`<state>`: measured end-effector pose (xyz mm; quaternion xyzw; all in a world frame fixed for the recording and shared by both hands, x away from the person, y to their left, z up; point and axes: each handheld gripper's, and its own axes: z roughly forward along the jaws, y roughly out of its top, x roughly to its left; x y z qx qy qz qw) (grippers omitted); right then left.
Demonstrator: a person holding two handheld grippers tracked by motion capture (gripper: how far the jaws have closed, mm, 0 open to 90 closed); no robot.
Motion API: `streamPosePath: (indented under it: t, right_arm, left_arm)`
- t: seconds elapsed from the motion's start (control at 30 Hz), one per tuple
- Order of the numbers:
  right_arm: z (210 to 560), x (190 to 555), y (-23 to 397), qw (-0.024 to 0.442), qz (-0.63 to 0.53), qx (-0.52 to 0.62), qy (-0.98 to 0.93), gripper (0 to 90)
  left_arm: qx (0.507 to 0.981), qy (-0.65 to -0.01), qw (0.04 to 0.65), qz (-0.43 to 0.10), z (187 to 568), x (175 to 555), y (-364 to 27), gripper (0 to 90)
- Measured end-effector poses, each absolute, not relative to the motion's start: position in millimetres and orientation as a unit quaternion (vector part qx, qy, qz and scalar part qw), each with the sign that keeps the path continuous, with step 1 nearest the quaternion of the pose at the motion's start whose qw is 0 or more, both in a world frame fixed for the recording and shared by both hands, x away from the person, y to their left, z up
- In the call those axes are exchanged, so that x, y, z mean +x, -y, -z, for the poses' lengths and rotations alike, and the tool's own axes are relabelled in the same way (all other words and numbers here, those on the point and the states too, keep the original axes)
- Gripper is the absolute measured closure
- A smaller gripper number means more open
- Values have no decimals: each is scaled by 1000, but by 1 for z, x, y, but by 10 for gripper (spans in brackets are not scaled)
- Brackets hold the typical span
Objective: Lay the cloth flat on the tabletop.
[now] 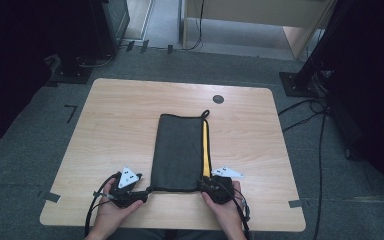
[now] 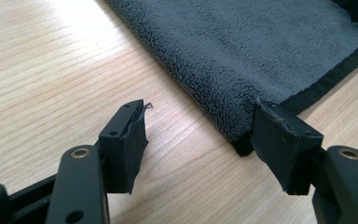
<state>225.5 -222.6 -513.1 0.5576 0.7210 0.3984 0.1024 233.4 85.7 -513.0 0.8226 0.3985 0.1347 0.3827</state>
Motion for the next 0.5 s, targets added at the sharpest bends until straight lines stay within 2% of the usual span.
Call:
streamPosePath:
  t: [0.03,0.07,0.1,0.13,0.3,0.5]
  right_arm:
    - [513,224,221,113,-396,556,-722,790]
    - [513,224,221,113,-396,556,-722,790]
    - [512,223,222,118,-399,556,-719,872]
    - [511,222,222,122,-400,556,-719,883]
    - [497,219,227,138,-412,549,-715,886]
    - [487,216,246,139,-410,563,-704,880]
  left_arm:
    - [822,-398,385,-130,513,234,-87,359]
    - [822,-398,385,-130,513,234,-87,355]
    - [820,-399,390,-126,512,234,-89,350]
    - [817,-399,396,-126,512,234,-89,349]
    - [806,-394,417,-143,507,229,-91,321]
    - [803,-392,428,-135,506,230,-85,319]
